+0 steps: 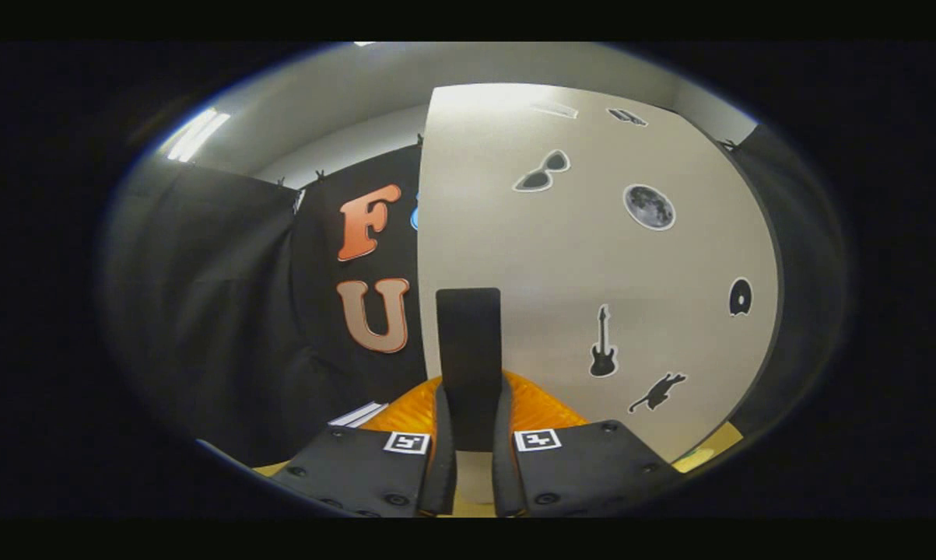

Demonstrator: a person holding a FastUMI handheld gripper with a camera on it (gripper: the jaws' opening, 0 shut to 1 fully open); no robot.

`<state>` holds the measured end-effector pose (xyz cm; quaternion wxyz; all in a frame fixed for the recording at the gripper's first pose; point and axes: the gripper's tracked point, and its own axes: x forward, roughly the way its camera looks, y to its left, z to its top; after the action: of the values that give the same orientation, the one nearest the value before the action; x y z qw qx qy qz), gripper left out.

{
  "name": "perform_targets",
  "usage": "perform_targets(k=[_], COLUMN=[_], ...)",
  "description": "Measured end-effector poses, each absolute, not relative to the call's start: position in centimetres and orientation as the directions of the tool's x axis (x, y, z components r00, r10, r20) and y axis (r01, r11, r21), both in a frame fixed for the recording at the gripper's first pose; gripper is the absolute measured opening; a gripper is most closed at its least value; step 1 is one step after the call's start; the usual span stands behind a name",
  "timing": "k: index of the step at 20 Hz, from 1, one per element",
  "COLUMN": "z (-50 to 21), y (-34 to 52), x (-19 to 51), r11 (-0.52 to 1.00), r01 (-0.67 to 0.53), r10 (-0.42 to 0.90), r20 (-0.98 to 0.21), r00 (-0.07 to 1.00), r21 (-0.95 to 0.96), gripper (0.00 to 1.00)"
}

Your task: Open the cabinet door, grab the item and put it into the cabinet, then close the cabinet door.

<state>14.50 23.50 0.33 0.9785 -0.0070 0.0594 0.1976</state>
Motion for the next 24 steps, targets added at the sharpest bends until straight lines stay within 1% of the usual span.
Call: perform_targets(k=[6,12,20,24], z=[1.1,2.1,3.5,3.6], y=[20.8,17.1,10.5,9.8], x=[8.5,4.7,-0.4,-0.5], r11=[0.874,0.832,0.830,0.842], r01=[-0.483,-0.548,-0.551,-0.534], r10=[0.487,0.555,0.558,0.539], r20=[-0.135,-0.144,-0.127,-0.124], r00=[0.863,0.819,0.820,0.833], r21=[0.058,0.091,0.086,0.077], gripper=[0.26,0.26,0.26,0.26])
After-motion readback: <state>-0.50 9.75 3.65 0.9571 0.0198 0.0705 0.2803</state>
